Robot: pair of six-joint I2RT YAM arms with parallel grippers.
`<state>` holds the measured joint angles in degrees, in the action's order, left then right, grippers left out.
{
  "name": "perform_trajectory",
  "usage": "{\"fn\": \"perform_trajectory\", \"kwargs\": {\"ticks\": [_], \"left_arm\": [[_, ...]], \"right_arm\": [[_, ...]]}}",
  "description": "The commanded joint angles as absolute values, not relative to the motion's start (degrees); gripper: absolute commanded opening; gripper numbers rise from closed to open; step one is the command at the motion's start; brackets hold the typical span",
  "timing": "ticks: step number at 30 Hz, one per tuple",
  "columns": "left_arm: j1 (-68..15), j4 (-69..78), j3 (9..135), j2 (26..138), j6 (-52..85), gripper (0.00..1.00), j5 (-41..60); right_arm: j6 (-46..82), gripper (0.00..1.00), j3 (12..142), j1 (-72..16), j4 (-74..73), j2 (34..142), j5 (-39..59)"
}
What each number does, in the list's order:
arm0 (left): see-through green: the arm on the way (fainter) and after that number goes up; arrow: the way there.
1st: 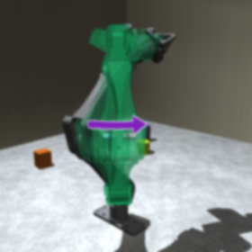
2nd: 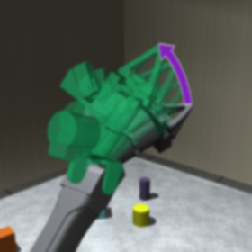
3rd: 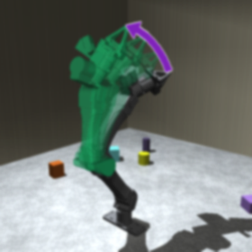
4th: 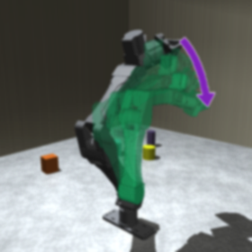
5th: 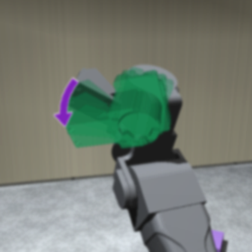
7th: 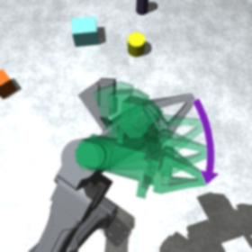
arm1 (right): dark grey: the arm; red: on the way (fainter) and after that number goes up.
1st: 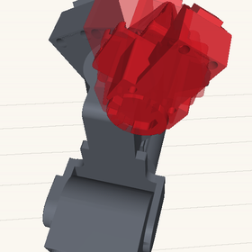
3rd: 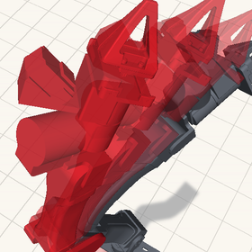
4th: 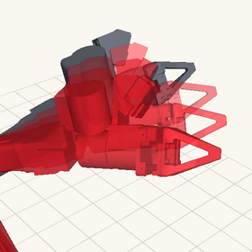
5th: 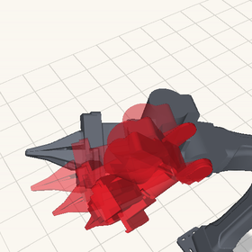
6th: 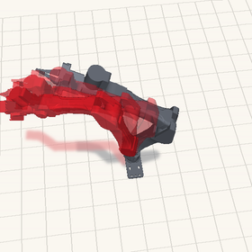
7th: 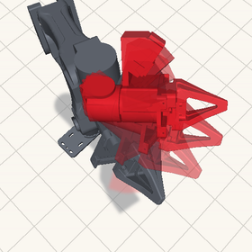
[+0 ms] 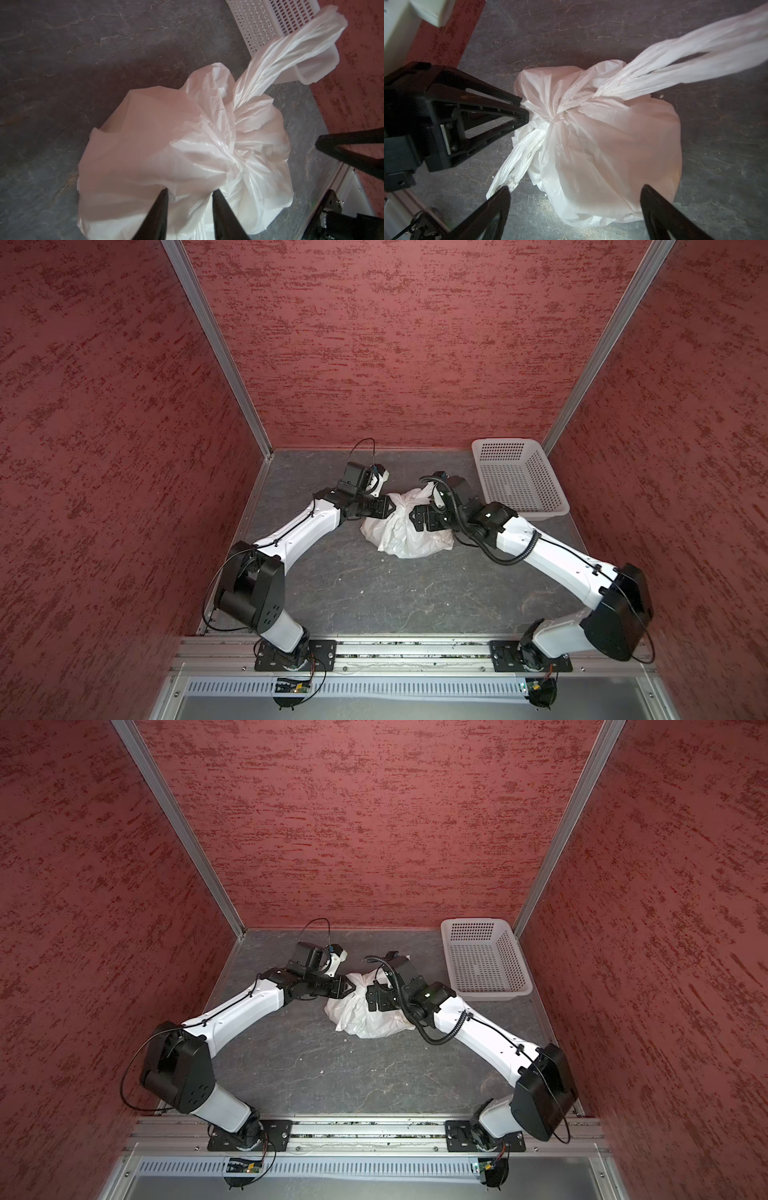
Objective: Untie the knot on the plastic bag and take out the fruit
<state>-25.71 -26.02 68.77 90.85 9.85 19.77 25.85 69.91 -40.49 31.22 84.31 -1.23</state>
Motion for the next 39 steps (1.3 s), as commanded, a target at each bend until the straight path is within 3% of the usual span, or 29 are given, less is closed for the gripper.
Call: {"fn": "perform_trajectory", "kwargs": {"ticks": [1,5,10,18,30,34,39], "left_arm": [[-25.97,-22.90,68.19,92.48,9.67,0.26,18.83],[-26.39,-22.51,68.05,93.67,9.99,0.19,17.61],[-26.60,-21.53,67.45,93.41,10.89,0.01,17.29],[-26.63,-21.35,66.34,89.26,12.03,0.00,18.08],[-25.30,-22.49,64.40,85.21,13.80,0.00,18.46],[-23.95,-22.76,63.09,84.33,14.15,0.00,18.09],[-20.90,-23.22,61.35,82.70,14.87,0.00,17.49]], "right_arm": [[27.13,0.98,71.82,-41.12,30.59,86.69,-5.23],[26.80,0.98,73.10,-41.09,30.34,88.38,-7.24],[26.81,0.97,73.73,-41.13,28.82,90.23,-8.46],[26.13,0.87,75.56,-41.22,26.57,93.67,-7.61],[25.49,0.26,73.68,-41.01,24.78,93.27,-6.40],[25.49,0.00,72.42,-40.33,25.57,91.67,-6.85],[26.59,0.00,67.28,-37.10,25.30,86.71,-7.15]]}}
